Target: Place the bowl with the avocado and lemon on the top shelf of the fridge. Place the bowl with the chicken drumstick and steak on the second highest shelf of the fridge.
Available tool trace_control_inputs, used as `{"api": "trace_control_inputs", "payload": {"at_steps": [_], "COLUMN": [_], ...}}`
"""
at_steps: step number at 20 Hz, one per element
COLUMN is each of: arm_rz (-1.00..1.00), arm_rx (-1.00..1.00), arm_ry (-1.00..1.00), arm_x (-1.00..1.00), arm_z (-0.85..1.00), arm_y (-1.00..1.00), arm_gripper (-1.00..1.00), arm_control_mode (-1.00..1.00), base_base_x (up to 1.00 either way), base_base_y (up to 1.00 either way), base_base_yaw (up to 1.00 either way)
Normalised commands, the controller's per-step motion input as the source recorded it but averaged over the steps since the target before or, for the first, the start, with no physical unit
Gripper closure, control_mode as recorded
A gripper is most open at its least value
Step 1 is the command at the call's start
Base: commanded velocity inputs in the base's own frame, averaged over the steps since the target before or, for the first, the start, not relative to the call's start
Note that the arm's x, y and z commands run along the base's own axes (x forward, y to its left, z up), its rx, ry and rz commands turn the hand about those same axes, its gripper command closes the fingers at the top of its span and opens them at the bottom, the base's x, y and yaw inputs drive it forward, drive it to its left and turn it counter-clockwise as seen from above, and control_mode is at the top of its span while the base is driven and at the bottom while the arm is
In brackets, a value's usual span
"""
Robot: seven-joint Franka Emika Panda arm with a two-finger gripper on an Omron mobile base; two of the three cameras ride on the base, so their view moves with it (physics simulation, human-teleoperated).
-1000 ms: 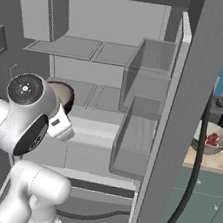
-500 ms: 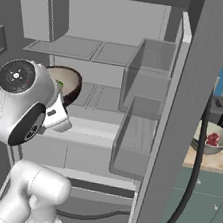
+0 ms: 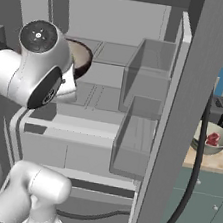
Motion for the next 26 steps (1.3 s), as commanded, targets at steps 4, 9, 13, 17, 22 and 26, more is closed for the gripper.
{"api": "trace_control_inputs", "payload": {"at_steps": [4, 9, 13, 17, 22, 26], "arm_rz": [-0.01, -0.03, -0.06, -0.12, -0.11, -0.10], "arm_rx": [0.21, 0.03, -0.10, -0.13, -0.07, -0.03], "arm_ry": [-0.07, -0.11, -0.08, -0.01, 0.01, 0.00], "arm_x": [0.94, 1.00, 1.00, 1.00, 0.97, 0.98], "arm_z": [0.00, 0.00, 0.00, 0.00, 0.00, 0.00], "arm_y": [0.00, 0.02, 0.23, 0.35, 0.20, 0.14], "arm_gripper": [1.00, 1.00, 1.00, 1.00, 1.00, 1.00], "arm_control_mode": [-1.00, -1.00, -1.00, -1.00, -1.00, -1.00], "base_base_x": [0.00, 0.00, 0.00, 0.00, 0.00, 0.00], "base_base_y": [0.00, 0.00, 0.00, 0.00, 0.00, 0.00], "base_base_yaw": [0.00, 0.00, 0.00, 0.00, 0.00, 0.00]}}
